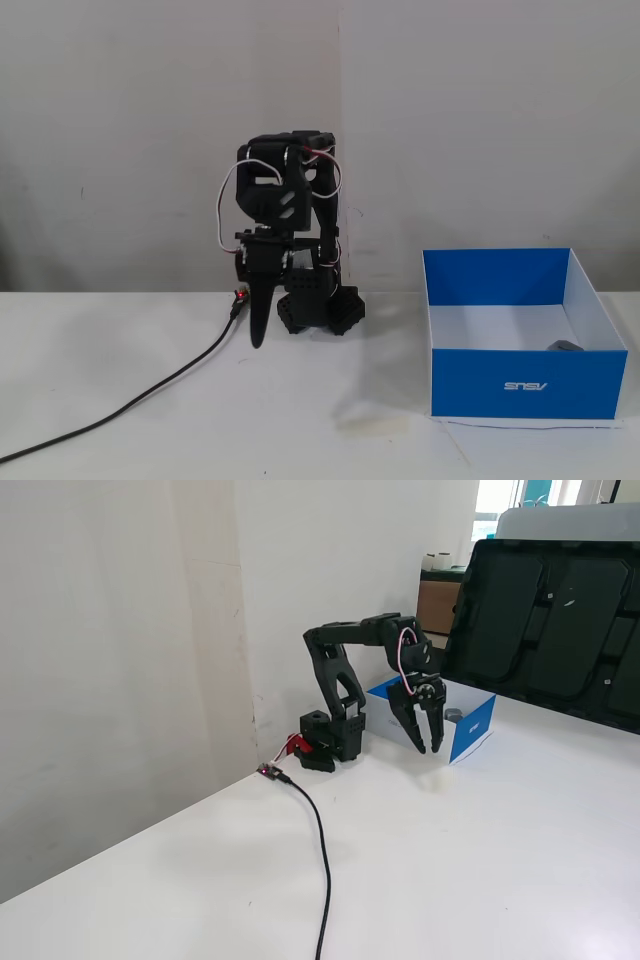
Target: Pick the gray block and keep it in the box.
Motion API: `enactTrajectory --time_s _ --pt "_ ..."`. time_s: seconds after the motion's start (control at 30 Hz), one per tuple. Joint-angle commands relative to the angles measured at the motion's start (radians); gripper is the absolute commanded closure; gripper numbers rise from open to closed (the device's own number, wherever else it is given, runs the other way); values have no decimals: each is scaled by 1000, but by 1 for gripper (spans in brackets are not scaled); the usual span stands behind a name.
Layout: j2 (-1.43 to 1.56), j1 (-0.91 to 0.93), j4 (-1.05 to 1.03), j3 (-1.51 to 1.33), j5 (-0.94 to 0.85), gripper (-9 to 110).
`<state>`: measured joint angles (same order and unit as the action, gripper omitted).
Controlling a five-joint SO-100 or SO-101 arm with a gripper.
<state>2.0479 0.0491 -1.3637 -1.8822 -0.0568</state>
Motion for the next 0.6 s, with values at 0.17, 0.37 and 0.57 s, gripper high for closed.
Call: enactTrajectory --time_s 0.17,0.37,0.57 --pt "262 100 230 -293 -5 98" --pt "383 80 310 -434 23 98" --pt "557 -12 445 -612 61 98"
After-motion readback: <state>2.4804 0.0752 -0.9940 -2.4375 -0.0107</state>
